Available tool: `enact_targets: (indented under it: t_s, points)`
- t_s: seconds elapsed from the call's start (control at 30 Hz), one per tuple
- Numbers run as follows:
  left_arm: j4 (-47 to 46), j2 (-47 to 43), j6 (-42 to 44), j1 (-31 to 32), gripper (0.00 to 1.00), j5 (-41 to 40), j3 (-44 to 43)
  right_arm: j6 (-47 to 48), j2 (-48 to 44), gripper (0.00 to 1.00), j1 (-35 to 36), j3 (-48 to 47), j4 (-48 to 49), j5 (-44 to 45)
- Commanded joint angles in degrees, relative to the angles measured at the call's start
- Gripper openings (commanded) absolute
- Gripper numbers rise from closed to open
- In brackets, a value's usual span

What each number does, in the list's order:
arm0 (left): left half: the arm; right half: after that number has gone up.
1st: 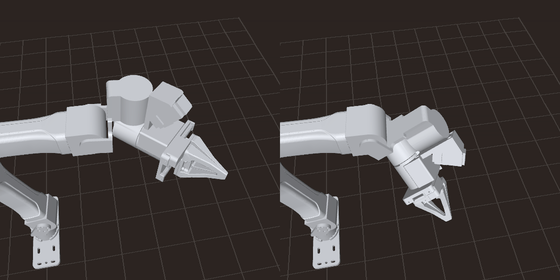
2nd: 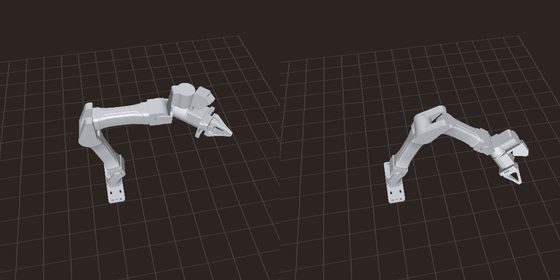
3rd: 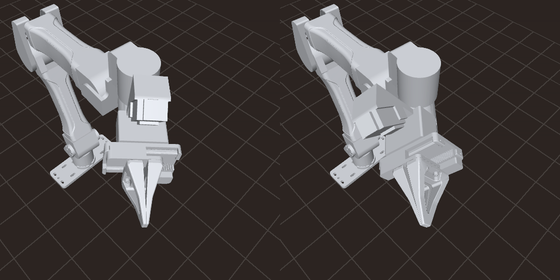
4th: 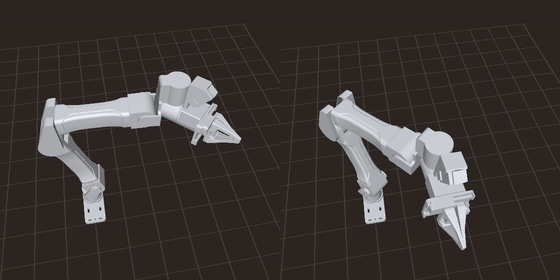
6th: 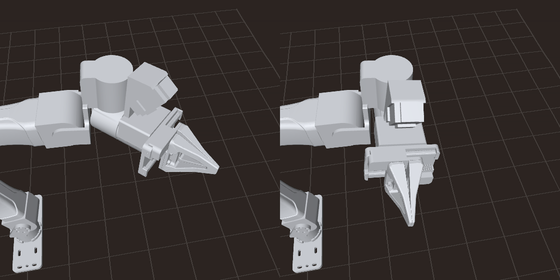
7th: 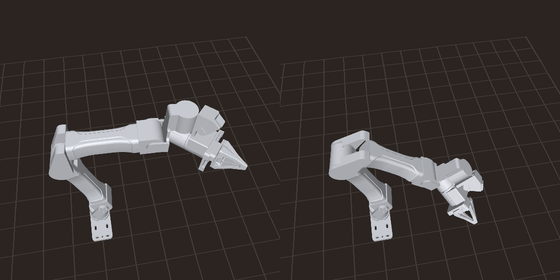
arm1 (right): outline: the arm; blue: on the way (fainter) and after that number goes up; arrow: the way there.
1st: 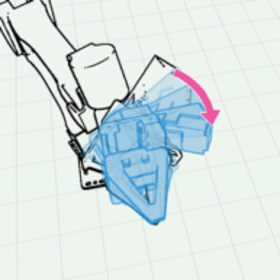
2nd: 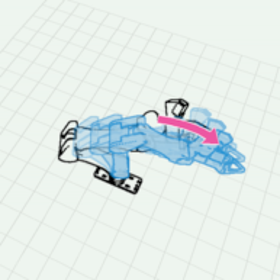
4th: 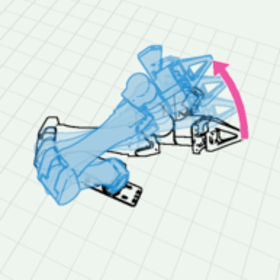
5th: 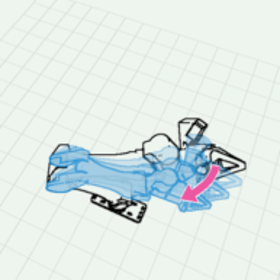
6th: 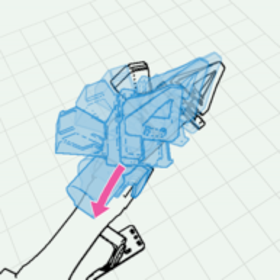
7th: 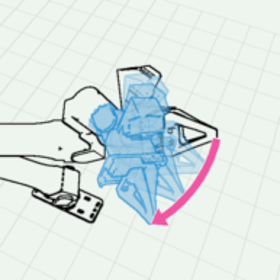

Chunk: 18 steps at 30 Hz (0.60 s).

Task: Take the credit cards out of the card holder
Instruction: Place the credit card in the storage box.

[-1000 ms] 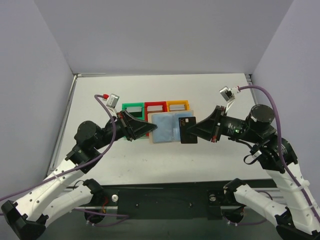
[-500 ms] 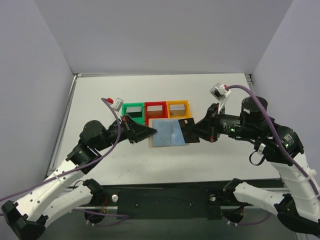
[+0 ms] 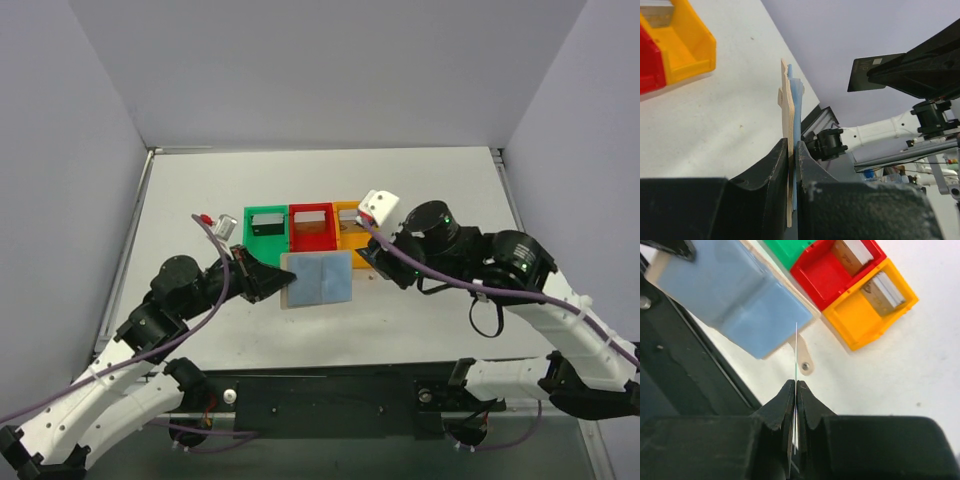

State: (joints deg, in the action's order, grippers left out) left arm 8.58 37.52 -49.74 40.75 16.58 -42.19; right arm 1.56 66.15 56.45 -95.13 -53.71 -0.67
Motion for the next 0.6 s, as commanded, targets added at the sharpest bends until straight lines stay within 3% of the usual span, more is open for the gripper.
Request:
enact_targets:
  t_s: [0.0,0.37,0.57]
  points:
    - [10.55,-3.85,2.54,-0.41,0.0,-7.86,-0.87,10.29,3.19,0.0,3.76,1.0,0.44,11.65]
    - [32.72,-7.81,2.19,-0.59,0.0,-29.74,-11.23,18.82,15.04,0.0,3.14,-5.76,3.09,4.71]
    - [37.38,-10.26,1.14,-0.5,0.0,-32.83,-12.12,19.71,21.03,0.0,-1.24,-6.47,7.56,-3.72]
